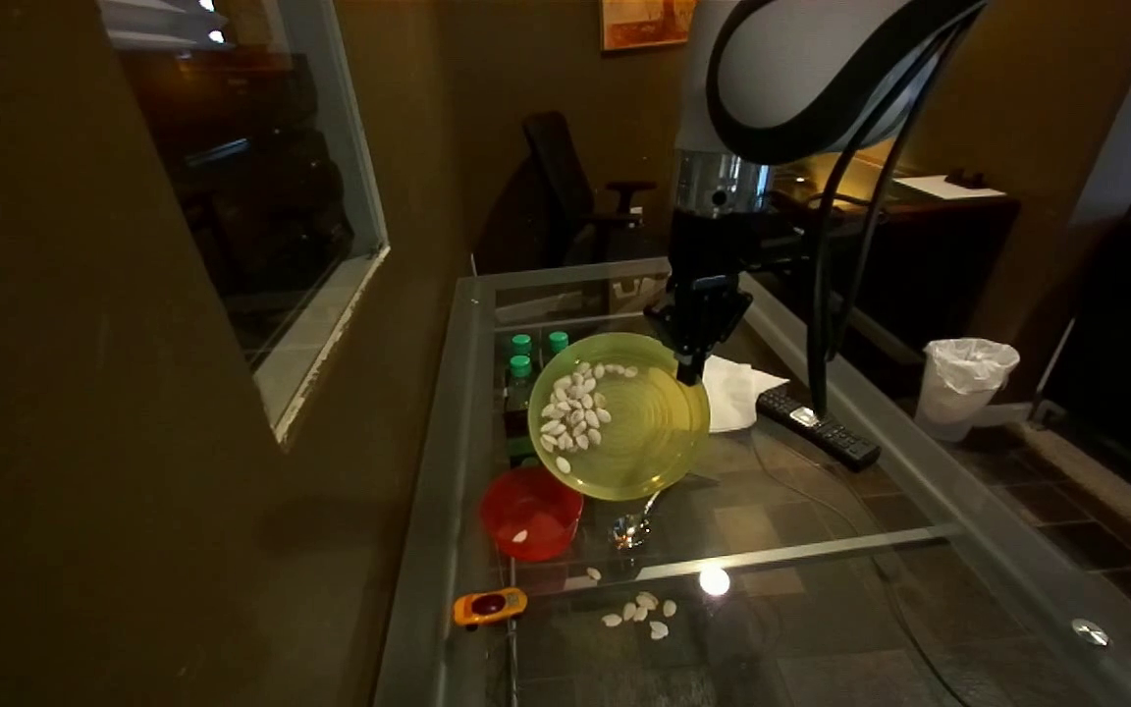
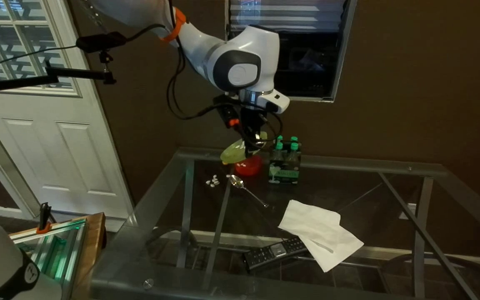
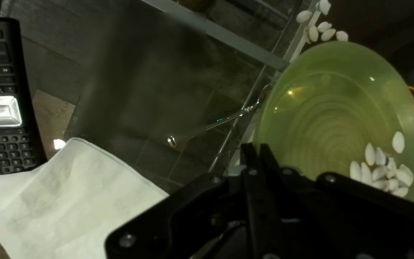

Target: Empty the contents on the yellow plate onto the red bowl

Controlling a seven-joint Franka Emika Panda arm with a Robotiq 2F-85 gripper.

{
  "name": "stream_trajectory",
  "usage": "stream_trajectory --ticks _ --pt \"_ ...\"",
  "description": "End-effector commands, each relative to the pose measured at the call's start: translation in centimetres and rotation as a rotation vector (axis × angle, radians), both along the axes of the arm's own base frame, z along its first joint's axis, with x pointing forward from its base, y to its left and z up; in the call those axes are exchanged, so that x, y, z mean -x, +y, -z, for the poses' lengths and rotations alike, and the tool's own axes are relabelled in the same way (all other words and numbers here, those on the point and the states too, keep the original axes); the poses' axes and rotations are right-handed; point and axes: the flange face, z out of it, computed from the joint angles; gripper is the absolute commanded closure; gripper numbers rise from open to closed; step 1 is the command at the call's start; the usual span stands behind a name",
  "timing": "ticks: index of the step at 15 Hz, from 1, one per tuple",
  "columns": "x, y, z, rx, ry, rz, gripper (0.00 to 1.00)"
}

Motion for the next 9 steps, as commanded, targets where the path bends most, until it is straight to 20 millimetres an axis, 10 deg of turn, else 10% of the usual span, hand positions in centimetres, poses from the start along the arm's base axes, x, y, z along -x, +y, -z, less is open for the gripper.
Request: stream_trajectory --ticks 1,9 --pt "-1.17 0.92 -0.27 0.039 -0.034 0.038 0.99" --pt "-1.97 1.56 -0.34 0.111 -0.088 0.084 0.99"
